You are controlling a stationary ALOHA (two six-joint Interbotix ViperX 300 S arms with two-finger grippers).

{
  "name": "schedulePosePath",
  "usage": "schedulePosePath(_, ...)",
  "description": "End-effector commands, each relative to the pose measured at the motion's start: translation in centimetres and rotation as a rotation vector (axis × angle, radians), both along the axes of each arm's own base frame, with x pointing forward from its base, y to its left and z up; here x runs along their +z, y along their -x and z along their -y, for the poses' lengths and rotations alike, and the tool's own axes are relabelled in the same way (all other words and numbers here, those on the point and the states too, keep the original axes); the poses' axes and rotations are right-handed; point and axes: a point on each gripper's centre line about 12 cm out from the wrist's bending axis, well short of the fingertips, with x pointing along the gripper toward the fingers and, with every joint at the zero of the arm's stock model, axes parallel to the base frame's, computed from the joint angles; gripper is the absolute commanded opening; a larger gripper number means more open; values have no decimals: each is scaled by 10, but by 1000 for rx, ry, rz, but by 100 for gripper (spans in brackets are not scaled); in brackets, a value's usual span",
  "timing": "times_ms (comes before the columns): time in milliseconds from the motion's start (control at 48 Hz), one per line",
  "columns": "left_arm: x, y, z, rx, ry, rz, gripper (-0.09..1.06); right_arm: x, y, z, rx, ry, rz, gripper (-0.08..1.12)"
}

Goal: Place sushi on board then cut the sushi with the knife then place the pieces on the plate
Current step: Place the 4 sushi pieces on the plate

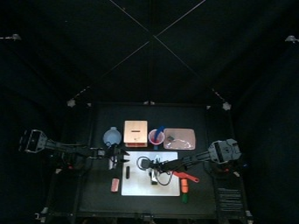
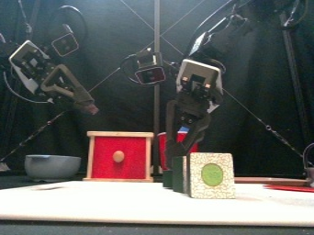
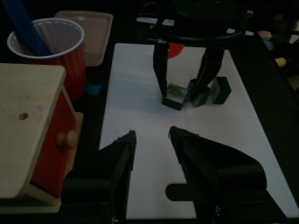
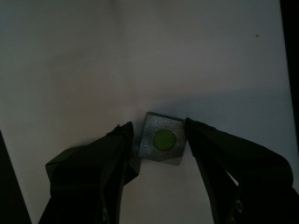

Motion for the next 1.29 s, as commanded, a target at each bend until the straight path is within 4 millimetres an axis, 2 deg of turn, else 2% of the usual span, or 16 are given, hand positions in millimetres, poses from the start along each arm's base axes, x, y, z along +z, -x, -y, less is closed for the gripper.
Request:
schedulePosePath(21,4,-3,0,3,1,15,77,10,-3,3,-10,-1,16,85)
schedulePosePath(396,3,-2,-1,4,1,12,77,14,-7,8,-18,18,10,85)
schedulePosePath(875,2,-1,0,2,0,9,77,0,-2,19,-34,53,-69,82)
schedulePosePath(1146,2,-1,0,2,0,9,77,16,3,26,-44,81,-62,72)
schedulePosePath(1292,2,-1,0,3,1,9,77,33,20,37,-83,86,-76,71)
